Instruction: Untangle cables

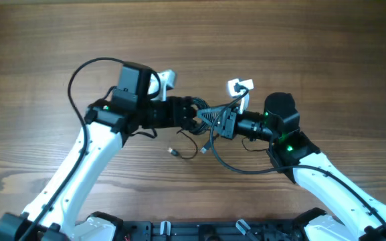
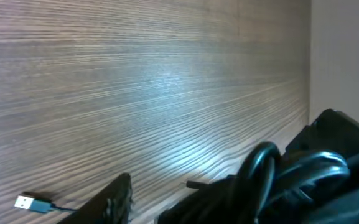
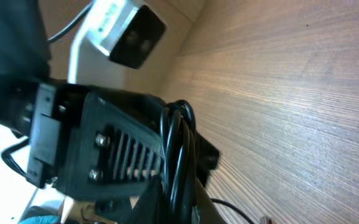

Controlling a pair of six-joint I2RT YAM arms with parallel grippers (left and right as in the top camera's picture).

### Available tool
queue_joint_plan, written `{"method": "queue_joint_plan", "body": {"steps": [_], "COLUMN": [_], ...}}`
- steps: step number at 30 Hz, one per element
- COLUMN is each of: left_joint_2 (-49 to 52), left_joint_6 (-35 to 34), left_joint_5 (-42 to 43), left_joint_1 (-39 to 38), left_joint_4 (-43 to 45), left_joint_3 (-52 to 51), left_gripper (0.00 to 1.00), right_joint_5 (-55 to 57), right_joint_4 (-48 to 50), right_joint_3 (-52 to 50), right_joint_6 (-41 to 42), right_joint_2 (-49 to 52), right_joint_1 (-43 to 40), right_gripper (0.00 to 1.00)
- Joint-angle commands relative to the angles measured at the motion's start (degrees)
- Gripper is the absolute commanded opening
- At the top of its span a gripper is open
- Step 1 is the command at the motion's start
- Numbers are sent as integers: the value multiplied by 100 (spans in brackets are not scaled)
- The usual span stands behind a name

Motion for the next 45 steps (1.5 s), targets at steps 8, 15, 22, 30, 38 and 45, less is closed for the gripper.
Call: {"method": "queue_joint_plan", "body": {"steps": [8, 15, 22, 30, 38, 45], "left_joint_2": [68, 68, 68, 68, 68, 68], "left_joint_6": [83, -4463, -5792, -6395, -5998, -3432], "left_joint_5": [-638, -1725, -1010, -234, -621, -2900], "left_joint_1": [575, 1058, 802, 568, 595, 592], "left_joint_4": [262, 444, 382, 365, 409, 402], "left_joint_3": [33, 33, 33, 33, 33, 33], "left_gripper": [4, 4, 4, 4, 4, 4], "right_joint_5": [-166, 361, 3810, 3836, 3348, 2363], "right_joint_4": [-284, -804, -533, 1200, 1526, -822], "right_joint_3": [33, 28, 28, 31, 31, 31], "right_joint_6": [-763, -1609, -2684, -2680, -2616, -2063], "right_joint_2": [-28, -28, 619, 2061, 2135, -608], "right_joint_1": [-70, 566, 2026, 2057, 2057, 1930], "right_gripper": [82, 99, 100, 83, 5, 4]}}
